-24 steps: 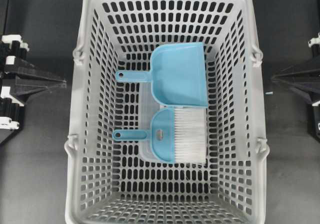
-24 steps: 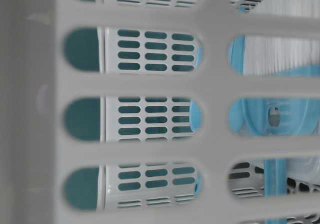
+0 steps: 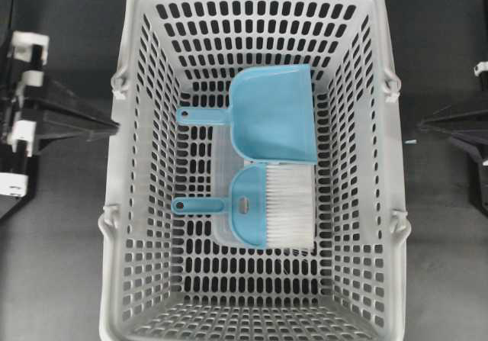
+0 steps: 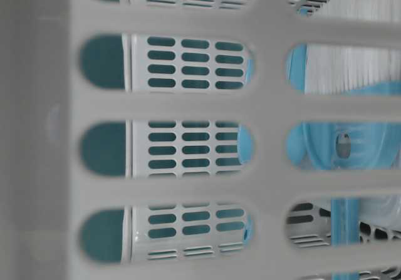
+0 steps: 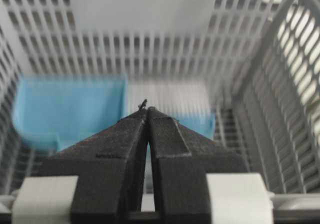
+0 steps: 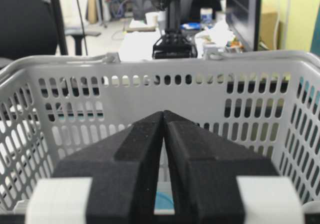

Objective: Pick up the hand brush from the shopping basket with the left arm.

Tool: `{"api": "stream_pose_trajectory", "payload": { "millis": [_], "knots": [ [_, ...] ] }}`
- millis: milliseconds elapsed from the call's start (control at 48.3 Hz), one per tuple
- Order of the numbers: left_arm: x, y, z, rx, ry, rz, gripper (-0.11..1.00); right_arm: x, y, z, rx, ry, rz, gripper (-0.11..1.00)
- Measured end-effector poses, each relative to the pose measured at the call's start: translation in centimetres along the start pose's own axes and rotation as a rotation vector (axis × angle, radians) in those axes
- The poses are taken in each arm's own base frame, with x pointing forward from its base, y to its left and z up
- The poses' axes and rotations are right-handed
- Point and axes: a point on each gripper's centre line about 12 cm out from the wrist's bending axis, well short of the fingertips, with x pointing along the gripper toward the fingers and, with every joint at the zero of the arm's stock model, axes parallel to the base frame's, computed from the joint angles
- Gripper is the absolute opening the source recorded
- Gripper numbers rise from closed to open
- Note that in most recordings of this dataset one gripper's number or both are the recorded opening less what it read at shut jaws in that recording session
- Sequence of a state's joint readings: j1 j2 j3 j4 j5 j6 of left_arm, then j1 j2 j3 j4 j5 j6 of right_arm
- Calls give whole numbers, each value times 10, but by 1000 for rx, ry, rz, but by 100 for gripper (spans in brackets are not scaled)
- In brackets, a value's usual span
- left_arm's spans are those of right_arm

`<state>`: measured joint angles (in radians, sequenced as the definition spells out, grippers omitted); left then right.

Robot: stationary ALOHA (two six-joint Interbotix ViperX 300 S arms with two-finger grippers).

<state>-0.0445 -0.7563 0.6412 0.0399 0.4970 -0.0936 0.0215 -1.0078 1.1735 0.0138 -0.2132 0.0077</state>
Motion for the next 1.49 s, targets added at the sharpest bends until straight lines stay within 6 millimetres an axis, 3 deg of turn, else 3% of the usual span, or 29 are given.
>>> {"api": "stream_pose_trajectory", "payload": {
  "millis": [124, 269, 477, 705, 787, 891, 932, 1036, 1140, 1223, 1285, 1492],
  "knots": [
    [19, -3, 22, -10, 194, 14, 0, 0, 0, 1, -1, 2, 2, 0],
    [46, -10, 31, -1, 345, 11, 0, 0, 1, 0, 0, 3, 8, 0],
    [94, -21, 24, 22, 532, 8, 0, -1, 2, 1, 4, 2, 10, 0],
    [127, -28, 9, 40, 634, 4, 0, -1, 2, -8, 55, 71, 6, 2],
    [131, -30, 5, 40, 648, 2, 0, -1, 2, -11, 69, 100, 5, 16],
    [135, -31, 3, 43, 657, 3, 1, -1, 2, -12, 72, 111, 5, 46],
    [136, -31, 1, 42, 662, 2, 6, -1, 2, -12, 73, 111, 4, 58],
    [142, -31, -4, 43, 679, 5, 34, -1, 2, -12, 73, 112, 4, 80],
    [151, -32, -11, 41, 705, 6, 67, -1, 2, -13, 73, 116, 4, 78],
    [161, -32, -20, 44, 735, 10, 85, -2, 2, -12, 72, 114, 5, 76],
    [168, -32, -28, 46, 758, 13, 91, -3, 2, -11, 72, 109, 5, 77],
    [196, -33, -55, 52, 828, 18, 90, -3, 2, -10, 73, 105, 5, 76]
  ]
}}
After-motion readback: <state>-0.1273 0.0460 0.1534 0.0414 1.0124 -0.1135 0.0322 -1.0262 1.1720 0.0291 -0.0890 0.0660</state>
